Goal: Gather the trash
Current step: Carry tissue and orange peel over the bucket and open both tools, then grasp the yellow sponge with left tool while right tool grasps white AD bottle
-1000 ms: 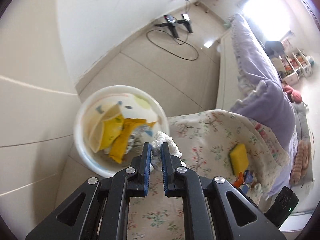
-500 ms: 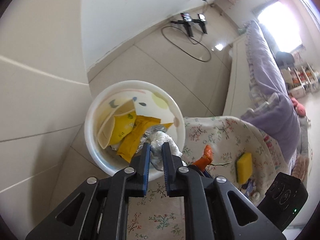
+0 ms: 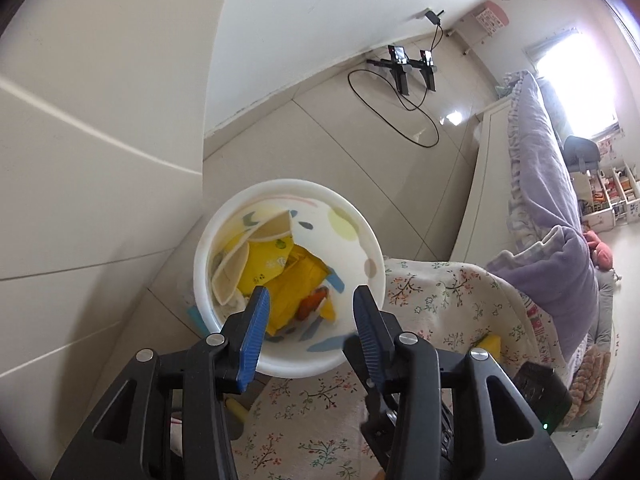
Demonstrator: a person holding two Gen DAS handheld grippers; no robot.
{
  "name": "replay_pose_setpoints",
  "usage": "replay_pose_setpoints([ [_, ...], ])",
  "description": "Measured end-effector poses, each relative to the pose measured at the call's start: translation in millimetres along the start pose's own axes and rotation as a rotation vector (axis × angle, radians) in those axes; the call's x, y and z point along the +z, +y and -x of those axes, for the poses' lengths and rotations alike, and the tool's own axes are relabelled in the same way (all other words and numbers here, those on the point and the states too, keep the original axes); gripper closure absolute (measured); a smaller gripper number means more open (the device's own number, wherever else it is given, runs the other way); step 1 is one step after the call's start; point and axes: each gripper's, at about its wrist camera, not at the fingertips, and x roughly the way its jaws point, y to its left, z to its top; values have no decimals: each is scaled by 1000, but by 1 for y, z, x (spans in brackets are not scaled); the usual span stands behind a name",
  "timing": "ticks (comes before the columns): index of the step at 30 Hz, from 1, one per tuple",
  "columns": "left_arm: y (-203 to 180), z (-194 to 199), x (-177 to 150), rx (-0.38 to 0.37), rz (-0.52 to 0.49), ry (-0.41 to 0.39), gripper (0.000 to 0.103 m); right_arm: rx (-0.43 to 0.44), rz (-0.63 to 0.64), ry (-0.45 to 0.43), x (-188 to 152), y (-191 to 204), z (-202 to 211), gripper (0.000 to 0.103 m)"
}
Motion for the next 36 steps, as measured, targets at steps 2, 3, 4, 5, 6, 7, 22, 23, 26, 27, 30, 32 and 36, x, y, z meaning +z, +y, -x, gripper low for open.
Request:
replay_pose_setpoints([
  [2, -5, 2, -1, 16, -24, -17, 57, 7, -10, 9, -4, -6, 1, 58],
  [3, -9, 3, -2, 22, -40, -24, 57, 11, -20, 12, -8, -10, 4, 58],
  [4, -12, 3, -3, 27, -53, -27, 57, 17, -34, 13, -11, -16, 8, 58],
  [5, -17, 2, -5, 30, -72, -27, 57, 18, -42, 13, -13, -19, 11, 58],
  [6, -22, 1, -7, 30, -87, -24, 57, 19, -49, 11, -13, -23, 16, 58],
  [7, -26, 0, -9, 29, -102, -20, 57, 20, -55, 5, -13, -27, 21, 58],
  [22, -143, -23, -72, -76, -399, 42, 55, -177, -45, -53, -26, -113, 167, 55],
  [23, -152, -26, -78, -90, -419, 56, 51, -203, -43, -50, -28, -122, 178, 54],
  [26, -174, -39, -95, -112, -452, 84, 44, -262, -66, -59, -33, -158, 217, 44],
  [27, -180, -43, -98, -115, -459, 93, 43, -281, -82, -72, -35, -172, 230, 40],
  [30, -198, -65, -111, -137, -454, 145, 43, -325, -204, -146, -45, -227, 269, 31],
  [32, -209, -78, -117, -150, -438, 174, 43, -316, -365, -173, -53, -270, 285, 31],
  [36, -233, -106, -131, -185, -403, 214, 43, -224, -669, -180, -71, -338, 307, 31],
])
